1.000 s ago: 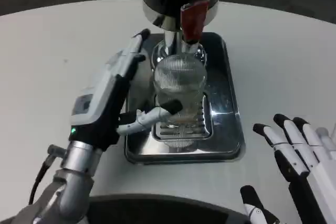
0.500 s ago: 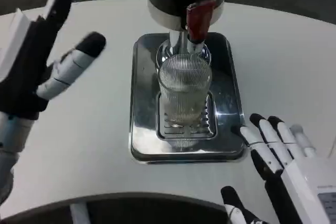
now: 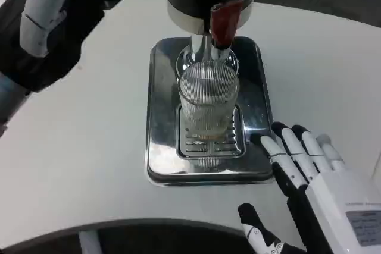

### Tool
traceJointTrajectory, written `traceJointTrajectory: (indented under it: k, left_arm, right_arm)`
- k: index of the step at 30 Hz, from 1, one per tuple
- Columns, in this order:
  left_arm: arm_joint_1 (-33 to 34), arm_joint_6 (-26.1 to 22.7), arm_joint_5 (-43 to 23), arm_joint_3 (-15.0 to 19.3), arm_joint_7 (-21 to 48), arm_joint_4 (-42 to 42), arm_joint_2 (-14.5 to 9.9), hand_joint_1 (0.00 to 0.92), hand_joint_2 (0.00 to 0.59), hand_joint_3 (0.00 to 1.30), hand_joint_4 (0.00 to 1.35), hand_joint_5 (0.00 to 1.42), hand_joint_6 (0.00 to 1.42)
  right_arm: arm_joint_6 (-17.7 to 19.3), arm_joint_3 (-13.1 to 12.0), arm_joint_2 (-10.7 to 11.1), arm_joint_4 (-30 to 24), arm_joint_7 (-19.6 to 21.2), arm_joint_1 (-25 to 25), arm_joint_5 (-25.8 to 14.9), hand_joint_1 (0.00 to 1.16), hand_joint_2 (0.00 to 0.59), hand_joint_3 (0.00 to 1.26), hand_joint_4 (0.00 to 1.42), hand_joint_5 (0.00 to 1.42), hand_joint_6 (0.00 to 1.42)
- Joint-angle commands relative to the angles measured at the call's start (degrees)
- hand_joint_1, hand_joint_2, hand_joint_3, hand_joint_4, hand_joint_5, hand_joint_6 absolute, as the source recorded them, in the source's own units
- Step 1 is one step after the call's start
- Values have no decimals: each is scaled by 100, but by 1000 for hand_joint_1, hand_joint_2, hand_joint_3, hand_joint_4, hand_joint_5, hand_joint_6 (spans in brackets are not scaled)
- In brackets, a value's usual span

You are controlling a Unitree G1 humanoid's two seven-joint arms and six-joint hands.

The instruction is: Grasp the cup under the faucet to collect the drink, then remove the cup.

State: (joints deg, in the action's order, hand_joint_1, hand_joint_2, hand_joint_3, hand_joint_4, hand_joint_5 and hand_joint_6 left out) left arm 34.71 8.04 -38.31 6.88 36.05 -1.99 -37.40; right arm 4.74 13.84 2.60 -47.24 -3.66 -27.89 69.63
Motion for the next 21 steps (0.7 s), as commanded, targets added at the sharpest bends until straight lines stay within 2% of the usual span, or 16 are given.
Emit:
traceJointTrajectory:
  k: [1,4,10,21]
  left_arm:
    - [314,-798,-255,107,434,140,59,0,93,0,0,0,0]
    - [534,-1286,-328,121,570,370,192,0,88,0,0,0,0]
    - [1036,-1884,-142,27,861,870,481,0,80,0,0,0,0]
    - [1791,-2095,532,-310,1485,1508,804,0,74,0,0,0,0]
  right_arm:
    - [-60,37,-54,-50,96,-172,21,492,453,125,22,4,0]
    - [-60,16,-72,-90,147,-253,-1,493,453,125,22,4,0]
    - [-89,5,-147,-194,248,-357,-62,495,453,124,22,4,0]
    - [-76,77,-239,-214,296,-391,-98,495,453,124,22,4,0]
